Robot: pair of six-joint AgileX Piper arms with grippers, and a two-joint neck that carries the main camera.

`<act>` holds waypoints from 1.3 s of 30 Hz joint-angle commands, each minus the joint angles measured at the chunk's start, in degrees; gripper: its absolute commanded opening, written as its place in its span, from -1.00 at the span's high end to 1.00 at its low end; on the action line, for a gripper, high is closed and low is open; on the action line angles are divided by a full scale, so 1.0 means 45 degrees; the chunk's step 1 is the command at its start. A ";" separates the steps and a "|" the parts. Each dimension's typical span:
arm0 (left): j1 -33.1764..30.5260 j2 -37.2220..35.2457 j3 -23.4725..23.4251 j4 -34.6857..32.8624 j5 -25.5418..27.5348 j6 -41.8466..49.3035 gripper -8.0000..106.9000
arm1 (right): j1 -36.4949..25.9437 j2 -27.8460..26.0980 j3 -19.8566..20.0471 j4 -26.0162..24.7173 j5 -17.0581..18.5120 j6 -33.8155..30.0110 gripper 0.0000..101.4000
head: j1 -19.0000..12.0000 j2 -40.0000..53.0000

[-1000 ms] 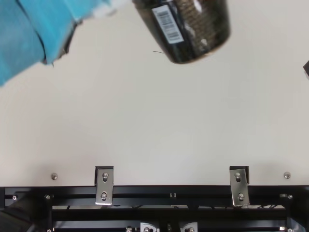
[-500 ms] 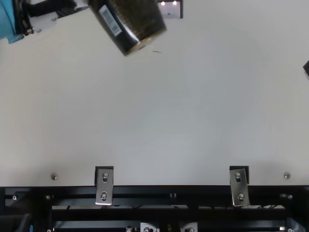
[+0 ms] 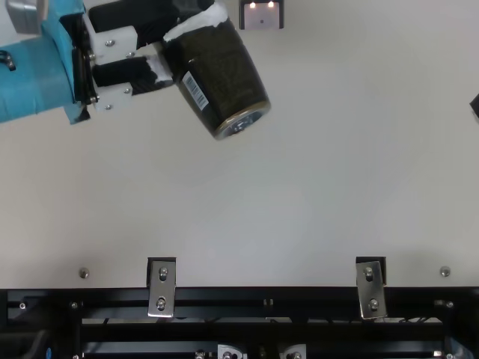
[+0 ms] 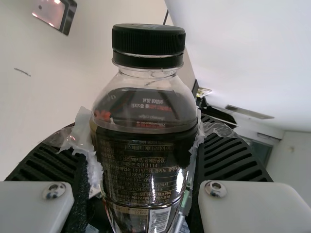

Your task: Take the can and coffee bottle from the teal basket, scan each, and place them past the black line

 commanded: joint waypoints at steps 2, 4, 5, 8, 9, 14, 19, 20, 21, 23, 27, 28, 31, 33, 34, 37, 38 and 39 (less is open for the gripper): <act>0.0000 0.0017 0.0000 -0.0100 -0.0020 0.0000 0.68 | 0.0000 0.0000 0.0000 0.0000 0.0000 0.0000 -1.00 | -0.0342 -0.0026; 0.0001 0.0017 -0.0059 -0.0090 -0.0016 -0.0067 0.68 | 0.0000 0.0000 0.0000 0.0000 0.0000 0.0000 -1.00 | -0.0342 -0.0026; 0.0000 0.0017 -0.0030 -0.0076 -0.0020 -0.0061 0.68 | 0.0000 0.0000 0.0000 0.0000 0.0000 0.0000 -1.00 | -0.0342 -0.0026; 0.0000 0.0017 -0.0054 -0.0102 -0.0020 -0.0061 0.68 | 0.0000 0.0000 0.0000 0.0000 0.0000 0.0000 -1.00 | -0.0342 -0.0026; 0.0000 0.0017 -0.0054 -0.0102 -0.0028 -0.0061 0.68 | 0.0000 0.0000 0.0000 0.0000 0.0000 0.0000 -1.00 | -0.0342 -0.0026; 0.0000 0.0017 -0.0054 -0.0102 -0.0028 -0.0061 0.68 | 0.0000 0.0000 0.0000 -0.0004 0.0000 0.0000 -1.00 | -0.0342 -0.0026; 0.0178 0.0227 -0.0117 -0.0290 0.0141 -0.0516 0.68 | 0.0000 0.0000 0.0000 -0.0004 0.0000 0.0000 -1.00 | -0.0342 -0.0026; 0.0274 0.0331 -0.0130 -0.0397 0.0212 -0.0705 0.68 | 0.0000 0.0000 0.0000 -0.0004 0.0000 0.0000 -1.00 | -0.0342 -0.0026; 0.0370 0.0444 -0.0145 -0.0536 0.0300 -0.0898 0.68 | 0.0000 0.0000 0.0000 -0.0004 0.0000 0.0000 -1.00 | -0.0342 -0.0026; 0.0592 0.0665 -0.0196 -0.0844 0.0477 -0.1311 0.68 | 0.0000 0.0000 0.0000 -0.0004 0.0000 0.0000 -1.00 | -0.0342 -0.0026; 0.0774 0.0856 -0.0279 -0.1056 0.0615 -0.1561 0.68 | 0.0000 0.0000 0.0000 -0.0004 0.0000 0.0000 -1.00 | -0.0342 -0.0026; 0.0773 0.0866 -0.0279 -0.1116 0.0578 -0.1725 0.68 | 0.0000 0.0000 0.0000 -0.0004 0.0000 0.0000 -1.00 | -0.0342 -0.0026; 0.0773 0.0866 -0.0279 -0.1087 0.0599 -0.1751 0.68 | 0.0053 0.0003 -0.0027 -0.0036 -0.0028 0.0054 -1.00 | -0.0342 -0.0026; 0.0773 0.0866 -0.0279 -0.1088 0.0600 -0.1751 0.68 | 0.0148 0.0025 -0.0002 0.0016 -0.0056 0.0119 -1.00 | -0.0342 -0.0026; 0.0773 0.0866 -0.0279 -0.1062 0.0600 -0.1751 0.68 | 0.0210 0.0063 0.0025 0.0089 -0.0065 0.0148 -1.00 | -0.0342 -0.0026; 0.0773 0.0866 -0.0279 -0.1085 0.0600 -0.1751 0.68 | 0.0634 0.0199 0.0145 0.0253 -0.0195 0.0271 -1.00 | -0.0342 -0.0026; 0.0773 0.0866 -0.0279 -0.1085 0.0600 -0.1751 0.68 | 0.0866 0.0263 0.0192 0.0295 -0.0307 0.0315 -1.00 | -0.0342 -0.0026; 0.0773 0.0866 -0.0279 -0.1085 0.0600 -0.1751 0.68 | 0.1090 0.0337 0.0239 0.0338 -0.0413 0.0344 -1.00 | -0.0342 -0.0026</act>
